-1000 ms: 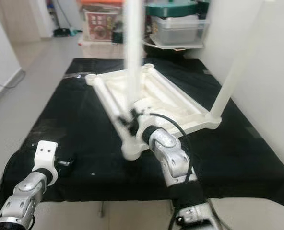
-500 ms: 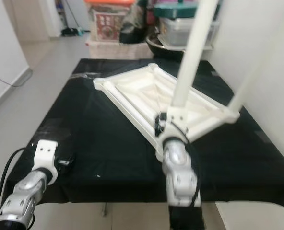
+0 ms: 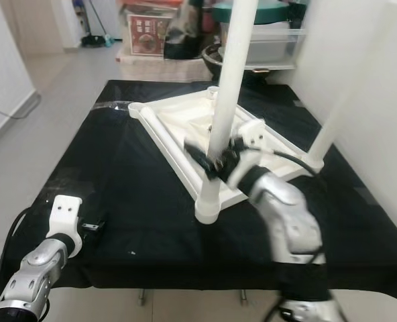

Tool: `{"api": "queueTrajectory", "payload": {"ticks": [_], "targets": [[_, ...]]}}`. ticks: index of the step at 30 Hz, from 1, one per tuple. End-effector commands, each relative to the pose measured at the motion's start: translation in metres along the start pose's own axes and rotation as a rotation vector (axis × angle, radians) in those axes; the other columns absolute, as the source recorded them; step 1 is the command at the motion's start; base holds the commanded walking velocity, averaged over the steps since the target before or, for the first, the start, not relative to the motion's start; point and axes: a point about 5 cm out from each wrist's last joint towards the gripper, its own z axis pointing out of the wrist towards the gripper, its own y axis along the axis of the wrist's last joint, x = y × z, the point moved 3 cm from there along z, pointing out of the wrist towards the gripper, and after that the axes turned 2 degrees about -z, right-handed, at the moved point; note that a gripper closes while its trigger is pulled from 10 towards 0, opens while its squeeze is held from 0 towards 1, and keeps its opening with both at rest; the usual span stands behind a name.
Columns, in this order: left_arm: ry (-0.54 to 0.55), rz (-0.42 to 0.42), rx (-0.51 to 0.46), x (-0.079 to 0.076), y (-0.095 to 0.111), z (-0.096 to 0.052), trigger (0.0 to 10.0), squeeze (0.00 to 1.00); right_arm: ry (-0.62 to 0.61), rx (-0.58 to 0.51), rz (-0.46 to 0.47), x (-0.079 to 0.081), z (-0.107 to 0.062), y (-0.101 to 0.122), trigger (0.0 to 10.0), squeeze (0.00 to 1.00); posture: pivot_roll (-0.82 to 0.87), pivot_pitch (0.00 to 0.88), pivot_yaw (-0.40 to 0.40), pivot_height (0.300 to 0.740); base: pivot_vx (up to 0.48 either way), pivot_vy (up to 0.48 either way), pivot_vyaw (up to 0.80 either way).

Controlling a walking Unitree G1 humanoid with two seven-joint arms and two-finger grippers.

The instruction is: Building children table

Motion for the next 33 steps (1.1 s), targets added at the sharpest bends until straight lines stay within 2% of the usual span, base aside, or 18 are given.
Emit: {"api": "queueTrajectory", "payload": {"ticks": [1, 2, 3, 7, 10, 17, 18, 19, 20, 21, 22, 23, 24, 25, 29, 30, 32, 33], "targets": [[0.011, 0.006, 0.05, 0.001, -0.013, -0.003, 10.0, 0.0, 0.216, 0.062, 0.027, 0.036, 0.011, -0.025, 3.9, 0.0, 0.1, 0.0, -0.081, 0.74, 0.0, 0.0, 0.0], [0.011, 0.006, 0.05, 0.001, -0.013, -0.003, 10.0, 0.0, 0.216, 0.062, 0.027, 0.036, 0.011, -0.025, 3.9, 0.0, 0.1, 0.0, -0.081, 0.74, 0.0, 0.0, 0.0], [0.013, 0.006, 0.047, 0.002, -0.012, -0.002, 10.0, 0.0, 0.226, 0.06, 0.027, 0.042, 0.015, -0.03, 0.0, 0.0, 0.1, 0.0, -0.08, 0.74, 0.0, 0.0, 0.0], [0.016, 0.008, 0.045, 0.004, -0.011, -0.003, 10.0, 0.0, 0.197, 0.081, -0.002, 0.042, 0.019, -0.038, 0.0, 0.0, 0.1, 0.0, -0.075, 0.74, 0.0, 0.0, 0.0], [0.016, 0.015, 0.048, 0.006, -0.012, -0.004, 10.0, 0.0, -0.09, 0.194, -0.041, 0.009, 0.022, -0.059, 0.0, 0.0, 0.09, 0.0, -0.065, 0.74, 0.0, 0.0, 0.0], [0.002, 0.016, 0.047, 0.001, -0.011, -0.002, 10.0, 0.0, -0.273, 0.235, 0.002, -0.007, 0.016, -0.069, 0.0, 0.0, 0.08, 0.0, -0.052, 0.74, 0.0, 0.0, 0.0], [-0.003, 0.016, 0.047, -0.001, -0.011, -0.001, 10.0, 0.0, -0.385, 0.276, 0.013, -0.013, 0.01, -0.077, 0.0, 0.0, 0.08, 0.0, -0.05, 0.74, 0.0, 0.0, 0.0], [-0.003, 0.016, 0.047, -0.001, -0.011, -0.001, 10.0, 0.0, -0.385, 0.276, 0.013, -0.013, 0.01, -0.077, 0.0, 0.0, 0.08, 0.0, -0.05, 0.74, 0.0, 0.0, 0.0], [-0.006, 0.017, 0.047, -0.002, -0.011, -0.001, 10.0, 0.0, -0.578, 0.326, 0.028, -0.025, -0.002, -0.086, 0.0, 0.0, 0.08, 0.0, -0.051, 0.74, 0.0, 0.0, 0.0], [-0.006, 0.017, 0.047, -0.002, -0.011, -0.001, 10.0, 0.0, -0.578, 0.326, 0.028, -0.025, -0.002, -0.086, 0.0, 0.0, 0.08, 0.0, -0.051, 0.74, 0.0, 0.0, 0.0], [-0.004, 0.019, 0.049, 0.0, -0.011, -0.001, 10.0, 0.0, -0.774, 0.364, 0.035, -0.034, -0.018, -0.091, 0.0, 0.0, 0.08, 0.0, -0.053, 0.74, 0.0, 0.0, 0.0], [-0.004, 0.019, 0.049, 0.0, -0.011, -0.001, 10.0, 0.0, -0.774, 0.364, 0.035, -0.034, -0.018, -0.091, 0.0, 0.0, 0.08, 0.0, -0.053, 0.74, 0.0, 0.0, 0.0], [0.001, 0.02, 0.053, 0.002, -0.012, -0.002, 10.0, 0.0, -0.955, 0.4, 0.021, -0.039, -0.038, -0.094, 0.0, 0.0, 0.08, 0.0, -0.049, 0.74, 0.0, 0.0, 0.0], [0.005, 0.021, 0.055, 0.003, -0.012, -0.002, 10.0, 0.0, -1.058, 0.418, 0.02, -0.04, -0.051, -0.095, 0.0, 0.0, 0.08, 0.0, -0.049, 0.74, 0.0, 0.0, 0.0], [0.004, 0.022, 0.06, 0.003, -0.013, -0.003, 10.0, 0.0, -1.102, 0.437, 0.03, -0.033, -0.057, -0.098, 0.0, 0.0, 0.07, 0.0, -0.043, 0.74, 0.0, 0.0, 0.0], [0.0, 0.023, 0.061, 0.002, -0.014, -0.002, 10.0, 0.0, -1.065, 0.422, 0.047, -0.026, -0.05, -0.096, 9.3, 0.0, 0.07, 0.0, -0.041, 0.74, 0.0, 0.0, 0.0], [-0.003, 0.024, 0.061, 0.001, -0.014, -0.002, 10.0, 0.0, -1.045, 0.411, 0.056, -0.022, -0.045, -0.094, 9.3, 0.0, 0.07, 0.0, -0.041, 0.74, 0.0, 0.0, 0.0], [-0.005, 0.024, 0.061, 0.0, -0.013, -0.001, 10.0, 0.0, -1.02, 0.353, 0.055, -0.02, -0.038, -0.085, 10.0, 0.05, 0.06, 0.0, -0.041, 0.74, 0.0, 0.0, 0.0]]}}
